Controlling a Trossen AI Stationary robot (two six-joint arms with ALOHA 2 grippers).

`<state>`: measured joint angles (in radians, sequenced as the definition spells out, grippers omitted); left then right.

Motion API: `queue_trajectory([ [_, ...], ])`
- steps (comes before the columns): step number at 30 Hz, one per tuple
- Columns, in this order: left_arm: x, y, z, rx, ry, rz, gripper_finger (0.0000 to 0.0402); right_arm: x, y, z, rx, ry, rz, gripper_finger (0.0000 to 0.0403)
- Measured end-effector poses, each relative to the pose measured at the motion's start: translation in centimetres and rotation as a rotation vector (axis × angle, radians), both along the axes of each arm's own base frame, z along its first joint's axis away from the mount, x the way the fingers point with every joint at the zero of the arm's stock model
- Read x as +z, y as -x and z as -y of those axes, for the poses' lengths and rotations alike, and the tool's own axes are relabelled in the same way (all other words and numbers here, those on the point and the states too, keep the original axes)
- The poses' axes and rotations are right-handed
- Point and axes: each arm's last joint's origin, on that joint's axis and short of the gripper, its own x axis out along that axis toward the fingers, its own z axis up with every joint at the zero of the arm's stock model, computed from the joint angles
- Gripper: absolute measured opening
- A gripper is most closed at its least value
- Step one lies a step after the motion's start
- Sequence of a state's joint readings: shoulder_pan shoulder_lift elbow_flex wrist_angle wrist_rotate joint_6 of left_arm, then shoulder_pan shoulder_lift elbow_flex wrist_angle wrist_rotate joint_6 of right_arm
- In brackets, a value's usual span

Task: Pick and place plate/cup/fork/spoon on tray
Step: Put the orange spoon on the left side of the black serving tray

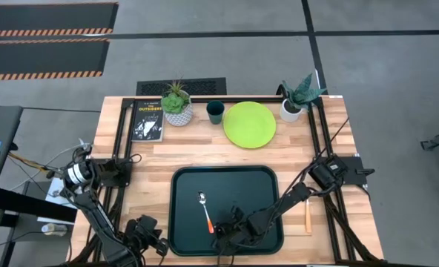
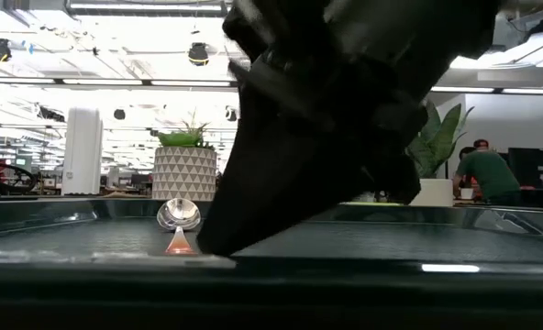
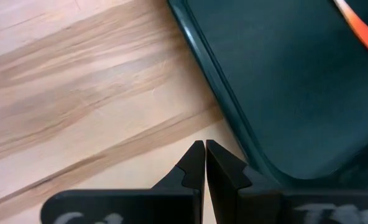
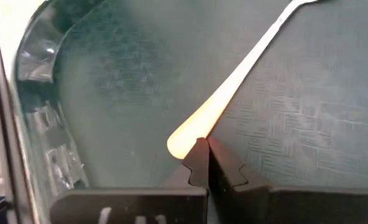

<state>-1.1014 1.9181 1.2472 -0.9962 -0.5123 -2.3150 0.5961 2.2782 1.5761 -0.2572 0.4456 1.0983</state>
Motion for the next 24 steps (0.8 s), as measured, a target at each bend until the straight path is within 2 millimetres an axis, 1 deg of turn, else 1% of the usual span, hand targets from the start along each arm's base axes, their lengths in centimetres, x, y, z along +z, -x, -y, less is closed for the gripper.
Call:
queue_trajectory([
  [11, 0.04, -0.48, -0.28, 0.009, -0.014, 0.021, 0.0000, 0.16, -0.15, -0.20, 0.020, -0.005, 0.021, 0.0015],
  [24, 0.05, -0.51, -0.32, 0.007, -0.021, 0.026, 0.0000, 0.21, -0.37, -0.13, 0.024, -0.005, 0.037, 0.0016],
])
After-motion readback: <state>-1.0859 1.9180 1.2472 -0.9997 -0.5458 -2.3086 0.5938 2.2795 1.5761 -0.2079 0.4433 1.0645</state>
